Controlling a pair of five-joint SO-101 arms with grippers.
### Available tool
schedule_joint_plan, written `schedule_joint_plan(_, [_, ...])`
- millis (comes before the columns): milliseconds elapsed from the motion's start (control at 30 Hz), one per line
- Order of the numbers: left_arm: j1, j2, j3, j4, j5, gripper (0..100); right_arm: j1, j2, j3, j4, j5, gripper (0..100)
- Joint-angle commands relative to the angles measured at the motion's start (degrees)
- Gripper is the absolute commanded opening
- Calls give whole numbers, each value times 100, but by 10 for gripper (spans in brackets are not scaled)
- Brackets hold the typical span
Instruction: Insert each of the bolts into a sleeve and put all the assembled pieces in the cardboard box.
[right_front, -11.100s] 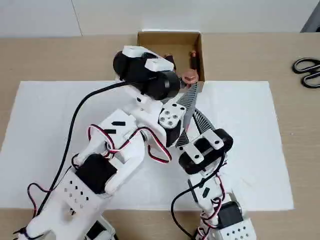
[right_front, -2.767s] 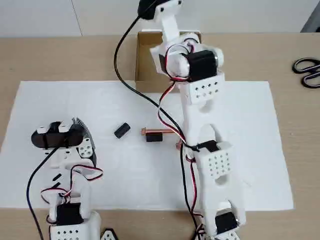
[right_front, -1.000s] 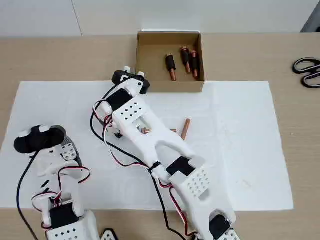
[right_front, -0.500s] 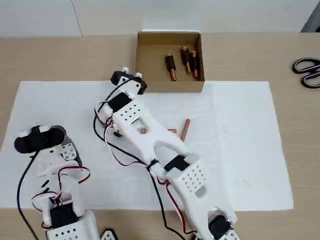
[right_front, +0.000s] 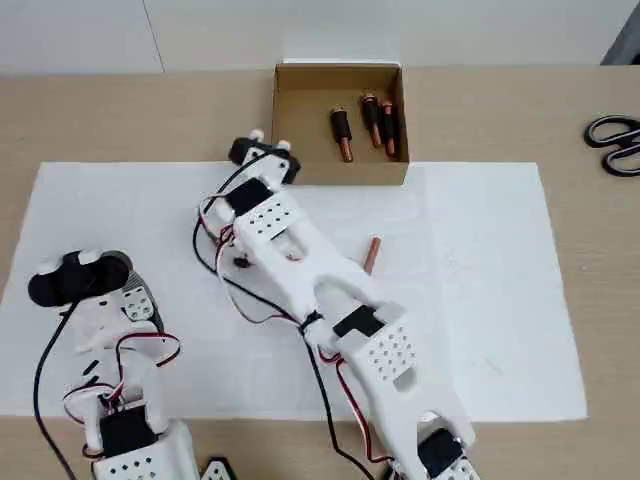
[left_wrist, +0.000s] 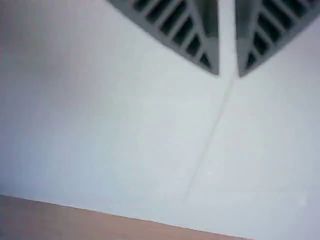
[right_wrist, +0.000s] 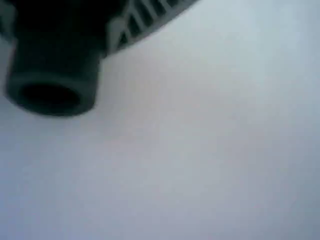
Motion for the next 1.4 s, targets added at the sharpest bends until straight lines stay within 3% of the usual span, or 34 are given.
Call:
schedule_joint_plan(0, [-9, -62, -22, -132, 9, 13, 400, -752, -158, 163, 53, 3])
schedule_joint_plan(167, [220, -62, -48, -141, 9, 13, 690, -1780, -158, 418, 70, 3])
schedule_joint_plan(267, [782, -70, -75, -220, 9, 13, 725, -2237, -132, 1059, 105, 3])
schedule_joint_plan(467, [2295, -44, -637, -413, 448, 13, 734, -2686, -123, 1701, 1591, 3])
schedule_joint_plan(600, [2760, -35, -989, -79, 1055, 13, 734, -3310, -123, 1710, 1987, 3])
schedule_joint_plan(800, [2840, -35, -1754, 1046, 1037, 13, 1121, -4365, -123, 1666, 2462, 4])
schedule_joint_plan(1067, [2848, 70, -2422, 1653, 1037, 13, 2457, -5393, -123, 1648, 2567, 4])
schedule_joint_plan(1367, [2848, 1952, -4602, 2558, 1037, 13, 2703, -5938, -114, 1604, 3042, 4])
